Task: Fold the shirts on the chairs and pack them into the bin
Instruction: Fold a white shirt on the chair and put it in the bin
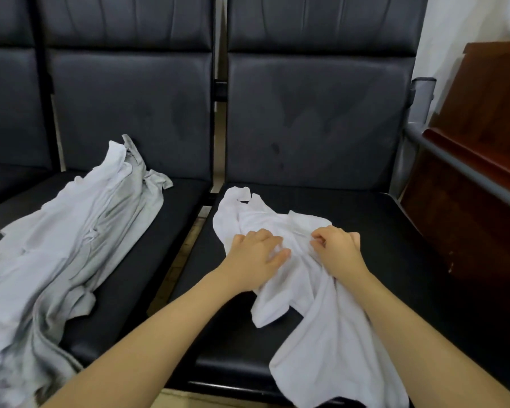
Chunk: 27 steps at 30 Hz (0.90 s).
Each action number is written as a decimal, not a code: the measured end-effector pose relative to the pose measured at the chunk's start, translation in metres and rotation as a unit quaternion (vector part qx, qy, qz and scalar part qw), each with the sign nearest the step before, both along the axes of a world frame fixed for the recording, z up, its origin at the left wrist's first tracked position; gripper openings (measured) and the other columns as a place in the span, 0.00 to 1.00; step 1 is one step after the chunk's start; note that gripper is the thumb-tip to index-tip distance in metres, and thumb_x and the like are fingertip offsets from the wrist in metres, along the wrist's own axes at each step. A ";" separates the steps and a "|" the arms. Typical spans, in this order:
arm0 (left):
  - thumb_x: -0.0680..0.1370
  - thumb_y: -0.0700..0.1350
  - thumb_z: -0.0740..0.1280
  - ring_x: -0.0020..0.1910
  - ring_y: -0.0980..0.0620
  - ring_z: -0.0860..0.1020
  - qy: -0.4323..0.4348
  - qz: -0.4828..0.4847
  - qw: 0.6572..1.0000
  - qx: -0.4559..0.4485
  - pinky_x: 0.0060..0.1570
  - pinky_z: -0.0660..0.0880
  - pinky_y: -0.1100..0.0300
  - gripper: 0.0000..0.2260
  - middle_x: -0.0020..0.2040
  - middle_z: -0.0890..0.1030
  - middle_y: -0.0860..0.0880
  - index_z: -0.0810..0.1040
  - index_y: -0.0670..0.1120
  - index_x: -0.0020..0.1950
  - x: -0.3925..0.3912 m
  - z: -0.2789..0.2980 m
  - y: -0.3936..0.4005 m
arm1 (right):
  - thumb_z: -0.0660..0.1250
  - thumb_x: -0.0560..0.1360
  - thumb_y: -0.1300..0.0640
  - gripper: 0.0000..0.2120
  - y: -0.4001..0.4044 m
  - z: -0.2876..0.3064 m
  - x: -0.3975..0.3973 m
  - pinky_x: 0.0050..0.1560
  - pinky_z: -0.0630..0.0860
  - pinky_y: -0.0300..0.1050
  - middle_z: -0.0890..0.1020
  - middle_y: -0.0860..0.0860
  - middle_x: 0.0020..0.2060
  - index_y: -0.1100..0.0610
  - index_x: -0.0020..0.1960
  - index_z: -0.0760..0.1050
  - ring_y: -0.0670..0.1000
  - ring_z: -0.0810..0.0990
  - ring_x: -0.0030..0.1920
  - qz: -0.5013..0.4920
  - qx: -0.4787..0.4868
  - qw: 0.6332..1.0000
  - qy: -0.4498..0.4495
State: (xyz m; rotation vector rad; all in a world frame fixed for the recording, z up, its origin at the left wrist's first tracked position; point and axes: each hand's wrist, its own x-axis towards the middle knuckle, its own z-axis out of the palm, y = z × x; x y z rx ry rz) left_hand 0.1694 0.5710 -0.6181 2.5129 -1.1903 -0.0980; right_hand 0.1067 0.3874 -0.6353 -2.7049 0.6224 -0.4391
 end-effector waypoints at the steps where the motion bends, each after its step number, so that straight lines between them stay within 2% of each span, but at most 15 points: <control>1: 0.81 0.57 0.54 0.60 0.50 0.70 0.015 0.004 1.000 -0.010 0.62 0.62 0.54 0.20 0.62 0.70 0.51 0.69 0.50 0.70 -0.007 -0.001 0.001 | 0.61 0.79 0.56 0.06 0.000 -0.001 -0.002 0.50 0.57 0.42 0.77 0.46 0.41 0.53 0.47 0.76 0.50 0.75 0.47 0.000 -0.003 1.000 -0.005; 3: 0.80 0.58 0.56 0.53 0.49 0.74 0.044 0.013 0.999 -0.028 0.56 0.69 0.53 0.20 0.56 0.72 0.50 0.71 0.49 0.68 -0.021 -0.002 0.003 | 0.62 0.78 0.57 0.05 0.000 -0.004 -0.005 0.49 0.57 0.41 0.74 0.46 0.39 0.53 0.44 0.74 0.50 0.74 0.45 -0.008 0.021 1.000 -0.021; 4: 0.80 0.58 0.56 0.53 0.49 0.74 0.038 0.015 0.999 -0.024 0.55 0.71 0.53 0.21 0.55 0.73 0.49 0.71 0.48 0.67 -0.027 -0.003 0.004 | 0.62 0.78 0.57 0.05 0.000 -0.005 -0.007 0.50 0.58 0.41 0.74 0.46 0.40 0.53 0.44 0.73 0.49 0.74 0.44 -0.018 0.048 0.998 -0.034; 7: 0.79 0.61 0.56 0.57 0.47 0.73 0.021 0.013 1.000 0.010 0.57 0.70 0.52 0.24 0.58 0.74 0.49 0.71 0.46 0.66 -0.036 -0.007 0.009 | 0.63 0.78 0.57 0.04 0.000 -0.003 -0.015 0.54 0.69 0.45 0.77 0.49 0.40 0.53 0.44 0.72 0.50 0.76 0.43 -0.056 0.170 0.977 -0.119; 9: 0.79 0.62 0.54 0.59 0.47 0.72 0.046 0.001 0.998 0.033 0.58 0.70 0.53 0.24 0.58 0.74 0.49 0.73 0.45 0.62 -0.036 -0.006 0.013 | 0.64 0.77 0.59 0.03 0.000 0.003 -0.022 0.48 0.76 0.43 0.78 0.49 0.39 0.55 0.45 0.72 0.50 0.78 0.42 -0.066 0.234 0.949 -0.201; 10: 0.80 0.62 0.52 0.61 0.47 0.71 0.044 -0.014 0.997 0.059 0.59 0.69 0.53 0.24 0.60 0.74 0.50 0.73 0.45 0.61 -0.035 -0.006 0.015 | 0.65 0.77 0.60 0.02 -0.001 0.007 -0.027 0.45 0.76 0.41 0.77 0.49 0.39 0.56 0.46 0.72 0.48 0.78 0.42 -0.067 0.249 0.938 -0.230; 11: 0.80 0.62 0.50 0.66 0.48 0.68 0.031 -0.029 0.995 0.092 0.63 0.67 0.53 0.24 0.65 0.71 0.51 0.72 0.47 0.63 -0.034 -0.006 0.017 | 0.65 0.77 0.61 0.04 -0.001 0.010 -0.032 0.42 0.75 0.38 0.77 0.48 0.40 0.55 0.49 0.70 0.47 0.77 0.41 -0.067 0.258 0.931 -0.250; 13: 0.81 0.61 0.46 0.75 0.49 0.54 0.007 -0.040 0.988 0.148 0.72 0.55 0.51 0.25 0.77 0.57 0.53 0.60 0.52 0.75 -0.028 -0.013 0.022 | 0.64 0.77 0.63 0.10 -0.001 0.012 -0.042 0.38 0.73 0.36 0.77 0.51 0.39 0.53 0.55 0.66 0.48 0.76 0.38 -0.063 0.269 0.923 -0.269; 15: 0.82 0.60 0.44 0.77 0.51 0.44 -0.007 -0.024 0.985 0.169 0.74 0.44 0.52 0.26 0.78 0.45 0.54 0.47 0.53 0.78 -0.020 -0.021 0.028 | 0.63 0.77 0.65 0.16 -0.001 0.011 -0.052 0.37 0.72 0.37 0.77 0.56 0.37 0.50 0.57 0.62 0.50 0.76 0.36 -0.059 0.280 0.920 -0.267; 19: 0.83 0.57 0.43 0.77 0.52 0.41 -0.027 -0.013 0.985 0.168 0.73 0.41 0.53 0.24 0.78 0.42 0.54 0.43 0.55 0.78 0.002 -0.027 0.033 | 0.63 0.77 0.66 0.15 0.001 0.013 -0.066 0.38 0.73 0.42 0.77 0.59 0.36 0.50 0.55 0.61 0.54 0.76 0.36 -0.041 0.268 0.935 -0.228; 22: 0.82 0.59 0.43 0.77 0.53 0.45 -0.059 -0.013 0.984 0.166 0.73 0.44 0.53 0.25 0.78 0.46 0.53 0.48 0.54 0.78 0.012 -0.029 0.037 | 0.61 0.78 0.65 0.09 0.006 0.017 -0.073 0.36 0.72 0.42 0.75 0.56 0.36 0.53 0.49 0.65 0.52 0.73 0.36 -0.018 0.262 0.942 -0.209; 24: 0.77 0.64 0.41 0.74 0.49 0.60 -0.102 0.002 0.991 0.091 0.70 0.57 0.52 0.32 0.75 0.62 0.49 0.63 0.50 0.75 0.010 -0.029 0.042 | 0.60 0.78 0.65 0.08 0.011 0.019 -0.076 0.37 0.72 0.42 0.75 0.57 0.39 0.53 0.46 0.68 0.52 0.73 0.37 0.001 0.251 0.946 -0.204; 25: 0.76 0.63 0.44 0.66 0.46 0.72 -0.143 0.002 0.988 0.048 0.63 0.68 0.50 0.32 0.68 0.72 0.46 0.73 0.47 0.68 0.008 -0.026 0.044 | 0.60 0.78 0.65 0.07 0.014 0.019 -0.077 0.37 0.73 0.41 0.76 0.57 0.40 0.53 0.46 0.69 0.53 0.74 0.38 0.014 0.245 0.948 -0.201; 26: 0.76 0.61 0.49 0.53 0.44 0.79 -0.184 0.001 0.983 0.001 0.50 0.75 0.51 0.28 0.57 0.79 0.45 0.80 0.45 0.58 0.007 -0.026 0.048 | 0.60 0.78 0.65 0.07 0.016 0.019 -0.077 0.37 0.73 0.39 0.76 0.57 0.41 0.53 0.47 0.69 0.53 0.74 0.39 0.025 0.241 0.950 -0.197; 27: 0.76 0.58 0.53 0.42 0.45 0.79 -0.215 0.003 0.976 -0.039 0.38 0.75 0.53 0.23 0.47 0.79 0.45 0.82 0.44 0.48 0.005 -0.024 0.053 | 0.61 0.78 0.65 0.07 0.019 0.020 -0.078 0.36 0.72 0.37 0.76 0.57 0.41 0.53 0.47 0.70 0.52 0.74 0.39 0.033 0.241 0.951 -0.193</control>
